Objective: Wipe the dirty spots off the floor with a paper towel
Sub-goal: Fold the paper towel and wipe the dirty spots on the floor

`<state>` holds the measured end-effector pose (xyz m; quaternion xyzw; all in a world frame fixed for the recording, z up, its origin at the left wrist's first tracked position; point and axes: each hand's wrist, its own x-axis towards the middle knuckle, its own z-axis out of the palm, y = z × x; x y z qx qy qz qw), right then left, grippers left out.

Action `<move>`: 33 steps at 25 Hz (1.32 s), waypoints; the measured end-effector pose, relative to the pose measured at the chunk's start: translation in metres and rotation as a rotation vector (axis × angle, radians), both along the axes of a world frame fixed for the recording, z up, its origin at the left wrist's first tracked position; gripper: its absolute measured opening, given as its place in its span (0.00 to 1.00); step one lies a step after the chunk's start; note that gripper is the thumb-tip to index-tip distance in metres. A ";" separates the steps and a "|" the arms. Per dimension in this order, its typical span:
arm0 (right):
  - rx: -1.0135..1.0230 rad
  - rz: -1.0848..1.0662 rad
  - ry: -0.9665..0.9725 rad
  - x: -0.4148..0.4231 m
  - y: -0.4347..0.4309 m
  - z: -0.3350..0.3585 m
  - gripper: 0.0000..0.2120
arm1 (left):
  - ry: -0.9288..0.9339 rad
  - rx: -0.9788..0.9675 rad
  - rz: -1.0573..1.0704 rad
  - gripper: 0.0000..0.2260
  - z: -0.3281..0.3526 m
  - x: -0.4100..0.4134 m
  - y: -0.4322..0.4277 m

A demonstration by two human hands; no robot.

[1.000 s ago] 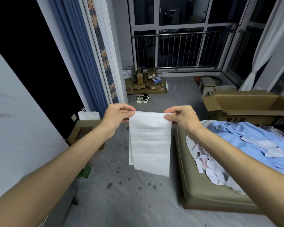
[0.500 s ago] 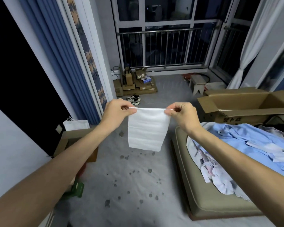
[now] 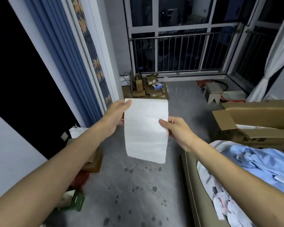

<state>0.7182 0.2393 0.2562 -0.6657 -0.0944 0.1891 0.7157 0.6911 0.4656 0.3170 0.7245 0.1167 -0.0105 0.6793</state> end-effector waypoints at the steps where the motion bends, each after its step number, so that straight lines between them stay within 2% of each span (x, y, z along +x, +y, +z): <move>1: 0.011 -0.033 0.074 0.011 0.002 -0.004 0.12 | 0.118 -0.064 -0.043 0.15 -0.014 0.006 0.001; 3: 0.036 -0.086 0.216 0.027 0.005 -0.009 0.11 | 0.268 -0.063 -0.128 0.18 -0.043 0.010 0.002; 6: 0.019 -0.124 0.356 0.046 0.005 -0.020 0.05 | 0.271 -0.025 -0.157 0.17 -0.074 0.020 0.004; 8: -0.104 -0.037 0.343 0.055 0.001 -0.029 0.13 | 0.264 -0.076 -0.034 0.21 -0.083 0.031 0.006; 10: -0.137 0.004 0.339 0.058 0.001 -0.038 0.24 | 0.252 -0.069 0.096 0.26 -0.089 0.043 0.007; 12: -0.134 0.001 0.285 0.060 0.008 -0.044 0.28 | 0.241 -0.027 0.124 0.28 -0.093 0.052 0.011; 15: -0.149 -0.088 0.175 0.071 0.023 -0.044 0.20 | 0.288 -0.006 -0.080 0.24 -0.086 0.064 0.025; 17: -0.150 -0.166 0.154 0.078 0.030 -0.042 0.14 | 0.300 0.134 -0.239 0.19 -0.083 0.072 0.037; 21: -0.134 -0.138 0.134 0.083 0.040 -0.041 0.11 | 0.168 0.158 -0.116 0.10 -0.084 0.084 0.048; 24: -0.150 -0.196 0.095 0.091 0.049 -0.043 0.10 | 0.097 0.164 -0.063 0.07 -0.089 0.091 0.054; 28: -0.282 -0.272 -0.004 0.103 0.053 -0.047 0.11 | 0.056 0.153 -0.016 0.09 -0.090 0.098 0.058; 33: -0.466 -0.218 -0.195 0.113 0.053 -0.039 0.12 | -0.033 0.293 -0.064 0.16 -0.083 0.107 0.061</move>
